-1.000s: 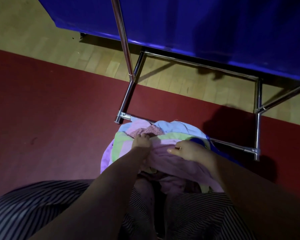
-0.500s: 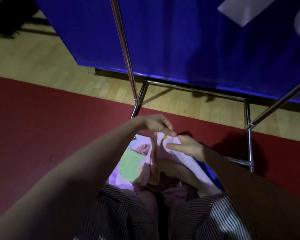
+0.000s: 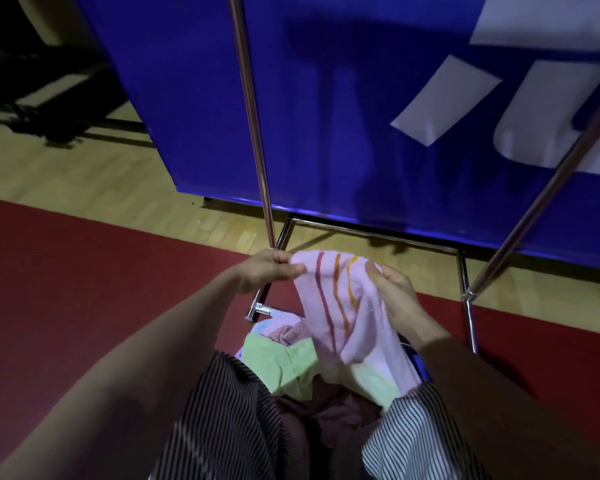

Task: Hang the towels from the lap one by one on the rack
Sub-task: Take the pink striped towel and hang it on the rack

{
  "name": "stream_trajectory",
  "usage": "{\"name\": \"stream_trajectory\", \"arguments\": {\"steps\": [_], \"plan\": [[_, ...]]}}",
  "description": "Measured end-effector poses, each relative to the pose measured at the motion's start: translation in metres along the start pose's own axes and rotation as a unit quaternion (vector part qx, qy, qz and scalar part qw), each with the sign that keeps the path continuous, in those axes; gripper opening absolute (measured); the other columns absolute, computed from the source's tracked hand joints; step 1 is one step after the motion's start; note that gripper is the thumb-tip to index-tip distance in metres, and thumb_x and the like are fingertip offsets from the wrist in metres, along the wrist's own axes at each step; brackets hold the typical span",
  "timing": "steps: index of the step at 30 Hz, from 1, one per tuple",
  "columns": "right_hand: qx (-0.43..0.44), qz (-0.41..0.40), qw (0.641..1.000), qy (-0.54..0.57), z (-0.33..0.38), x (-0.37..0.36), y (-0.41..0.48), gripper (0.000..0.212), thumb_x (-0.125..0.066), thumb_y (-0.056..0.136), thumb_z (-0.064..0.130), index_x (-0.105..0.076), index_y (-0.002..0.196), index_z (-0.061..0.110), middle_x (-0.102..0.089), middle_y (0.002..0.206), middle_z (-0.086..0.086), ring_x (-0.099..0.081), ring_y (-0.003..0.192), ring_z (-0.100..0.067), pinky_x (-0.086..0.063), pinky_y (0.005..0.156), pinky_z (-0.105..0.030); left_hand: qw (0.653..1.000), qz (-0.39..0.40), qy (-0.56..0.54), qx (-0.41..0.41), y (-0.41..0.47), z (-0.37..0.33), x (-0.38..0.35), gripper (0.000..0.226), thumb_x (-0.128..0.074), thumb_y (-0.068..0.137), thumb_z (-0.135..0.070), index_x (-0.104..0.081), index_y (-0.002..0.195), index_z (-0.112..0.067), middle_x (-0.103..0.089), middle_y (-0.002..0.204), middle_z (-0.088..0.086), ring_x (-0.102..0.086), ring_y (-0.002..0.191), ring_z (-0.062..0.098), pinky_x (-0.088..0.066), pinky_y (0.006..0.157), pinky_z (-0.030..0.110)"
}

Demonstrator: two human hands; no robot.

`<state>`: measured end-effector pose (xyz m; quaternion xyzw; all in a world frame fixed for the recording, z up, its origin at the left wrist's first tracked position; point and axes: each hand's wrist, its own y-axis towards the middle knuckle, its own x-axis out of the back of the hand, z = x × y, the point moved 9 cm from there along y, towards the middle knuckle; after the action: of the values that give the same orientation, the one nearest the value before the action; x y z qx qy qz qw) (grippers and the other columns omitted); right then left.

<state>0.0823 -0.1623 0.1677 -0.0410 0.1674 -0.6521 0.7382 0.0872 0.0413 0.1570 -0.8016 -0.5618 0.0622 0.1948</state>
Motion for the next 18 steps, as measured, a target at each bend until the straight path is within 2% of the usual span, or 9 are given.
{"name": "stream_trajectory", "arguments": {"steps": [3,4,6,8,10,11,13,15,18], "plan": [[-0.017,0.028,0.994,-0.100,-0.008,-0.008,0.001,0.014,-0.058,0.091,0.018,-0.061,0.080,0.010,-0.060,0.072,0.001,-0.050,0.067,-0.007,-0.042,0.059,-0.017,0.994,-0.028,-0.103,-0.028,-0.001,-0.019,-0.006,0.012,-0.050,0.093,-0.008,-0.062,0.094,-0.006,-0.070,0.080,-0.001,-0.066,0.074,0.010,-0.055,0.077,0.024],[-0.020,0.050,0.992,-0.114,-0.007,-0.016,0.000,0.010,-0.058,0.090,0.018,-0.061,0.089,0.009,-0.060,0.083,-0.005,-0.051,0.074,-0.009,-0.042,0.064,-0.018,0.995,-0.033,-0.092,-0.033,0.000,-0.024,-0.009,0.011,-0.052,0.093,-0.009,-0.062,0.089,-0.009,-0.069,0.074,-0.003,-0.064,0.069,0.009,-0.055,0.071,0.023],[-0.018,0.088,0.990,-0.112,-0.003,-0.033,0.001,0.020,-0.057,0.090,0.016,-0.056,0.110,0.010,-0.060,0.099,-0.006,-0.055,0.087,-0.010,-0.044,0.071,-0.012,0.998,-0.026,-0.044,-0.037,0.004,-0.031,-0.021,0.008,-0.058,0.090,-0.010,-0.063,0.084,-0.009,-0.067,0.072,-0.002,-0.061,0.067,0.011,-0.051,0.066,0.023],[-0.013,0.114,0.988,-0.099,0.002,-0.046,0.002,0.026,-0.055,0.092,0.018,-0.053,0.117,0.015,-0.062,0.099,0.004,-0.057,0.091,-0.004,-0.046,0.071,-0.005,0.999,0.003,0.006,-0.038,0.006,-0.035,-0.036,0.007,-0.061,0.088,-0.012,-0.066,0.084,-0.008,-0.067,0.075,0.000,-0.060,0.069,0.012,-0.049,0.066,0.022],[-0.024,0.130,0.981,-0.139,-0.001,-0.052,0.000,0.016,-0.055,0.092,0.027,-0.057,0.107,0.021,-0.062,0.092,0.009,-0.057,0.086,-0.002,-0.045,0.072,-0.007,0.998,0.013,0.036,-0.046,0.010,-0.038,-0.045,0.008,-0.062,0.088,-0.012,-0.068,0.083,-0.010,-0.068,0.075,0.000,-0.059,0.072,0.010,-0.047,0.069,0.021],[-0.029,0.133,0.975,-0.174,-0.003,-0.052,0.000,0.012,-0.055,0.092,0.032,-0.061,0.093,0.022,-0.061,0.083,0.008,-0.056,0.080,-0.005,-0.044,0.068,-0.013,0.998,0.016,0.045,-0.050,0.012,-0.038,-0.047,0.008,-0.062,0.088,-0.012,-0.069,0.084,-0.009,-0.067,0.079,0.005,-0.058,0.077,0.014,-0.046,0.072,0.024],[-0.029,0.122,0.964,-0.234,-0.007,-0.046,0.002,0.032,-0.056,0.091,0.036,-0.052,0.063,0.021,-0.047,0.060,0.008,-0.043,0.059,-0.006,-0.033,0.053,-0.017,0.997,0.023,0.059,-0.048,0.015,-0.035,-0.048,0.014,-0.063,0.087,-0.016,-0.069,0.089,-0.003,-0.062,0.085,0.013,-0.052,0.080,0.023,-0.044,0.069,0.028],[-0.004,0.084,0.960,-0.266,-0.003,-0.039,0.008,0.042,-0.059,0.090,0.033,-0.037,0.057,0.020,-0.031,0.055,0.007,-0.031,0.047,-0.001,-0.024,0.045,-0.016,0.998,0.026,0.044,-0.027,0.018,-0.024,-0.046,0.026,-0.062,0.088,-0.023,-0.066,0.095,0.002,-0.059,0.083,0.012,-0.052,0.075,0.022,-0.042,0.063,0.026],[0.015,0.043,0.976,-0.213,0.002,-0.035,0.012,0.039,-0.065,0.087,0.027,-0.041,0.057,0.018,-0.038,0.055,0.003,-0.040,0.046,-0.003,-0.036,0.051,-0.017,0.997,0.068,0.025,0.006,0.013,-0.016,-0.053,0.031,-0.052,0.091,-0.033,-0.065,0.095,-0.005,-0.066,0.079,0.000,-0.060,0.068,0.007,-0.047,0.064,0.019]]}}
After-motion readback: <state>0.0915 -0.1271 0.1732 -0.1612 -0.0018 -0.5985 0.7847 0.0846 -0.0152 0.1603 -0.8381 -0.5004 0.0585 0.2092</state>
